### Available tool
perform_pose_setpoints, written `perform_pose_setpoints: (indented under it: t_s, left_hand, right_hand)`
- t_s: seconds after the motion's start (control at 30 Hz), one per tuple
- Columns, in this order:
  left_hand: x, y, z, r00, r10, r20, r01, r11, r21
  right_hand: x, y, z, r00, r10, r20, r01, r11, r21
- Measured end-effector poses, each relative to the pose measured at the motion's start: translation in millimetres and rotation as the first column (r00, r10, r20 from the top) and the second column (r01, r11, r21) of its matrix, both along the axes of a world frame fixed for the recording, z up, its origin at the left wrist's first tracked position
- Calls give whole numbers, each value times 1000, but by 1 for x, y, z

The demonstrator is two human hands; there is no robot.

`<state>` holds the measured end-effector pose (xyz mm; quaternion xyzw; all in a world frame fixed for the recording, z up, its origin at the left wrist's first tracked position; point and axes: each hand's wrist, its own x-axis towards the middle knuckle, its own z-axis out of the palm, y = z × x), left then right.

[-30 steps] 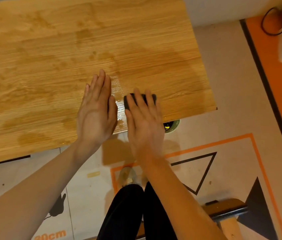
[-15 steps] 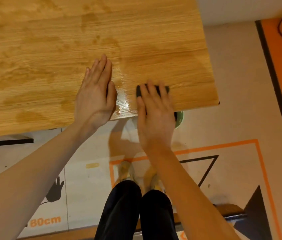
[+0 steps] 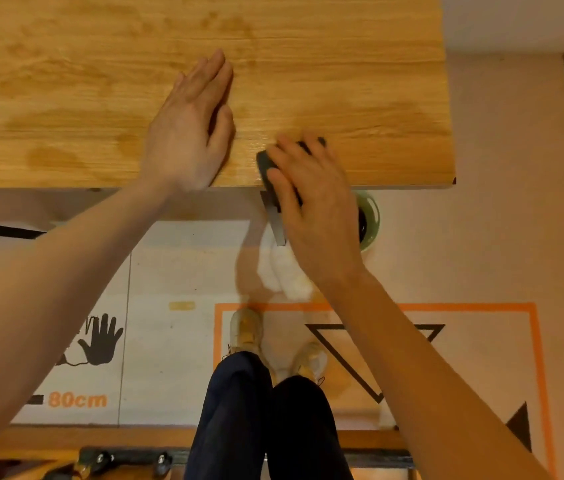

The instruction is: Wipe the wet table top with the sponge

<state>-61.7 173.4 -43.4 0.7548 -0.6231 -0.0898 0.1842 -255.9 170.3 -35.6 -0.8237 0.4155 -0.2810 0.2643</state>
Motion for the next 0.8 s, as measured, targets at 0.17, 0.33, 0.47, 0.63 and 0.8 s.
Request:
perform_pose_setpoints:
  t_s: [0.17,0.33,0.47,0.63,0.8]
  left_hand:
    - [-1,1,2,1000,-5,23,4,1000,15]
    - [0,1,3,1000,3,14,-3,1000,20]
    - [-1,1,3,1000,5,16,-6,1000,11]
    - [-2,2,5,1000,-5,18,5,1000,22]
    - [1,1,4,1000,-10,7,10,999,31]
  right_hand:
    - [-25,-21,-14,921,339,-191,-376,903,-210]
    - [-107,-50,-23,944,223,-243,-302,880,-367]
    - [-111,-48,-28,973,159,-169,-213,903,-373]
    - [-25,-20,-32,944,289,-162,-331,833,-443]
    - [-53,-42,-29,868,371,-330,-489,750,-445]
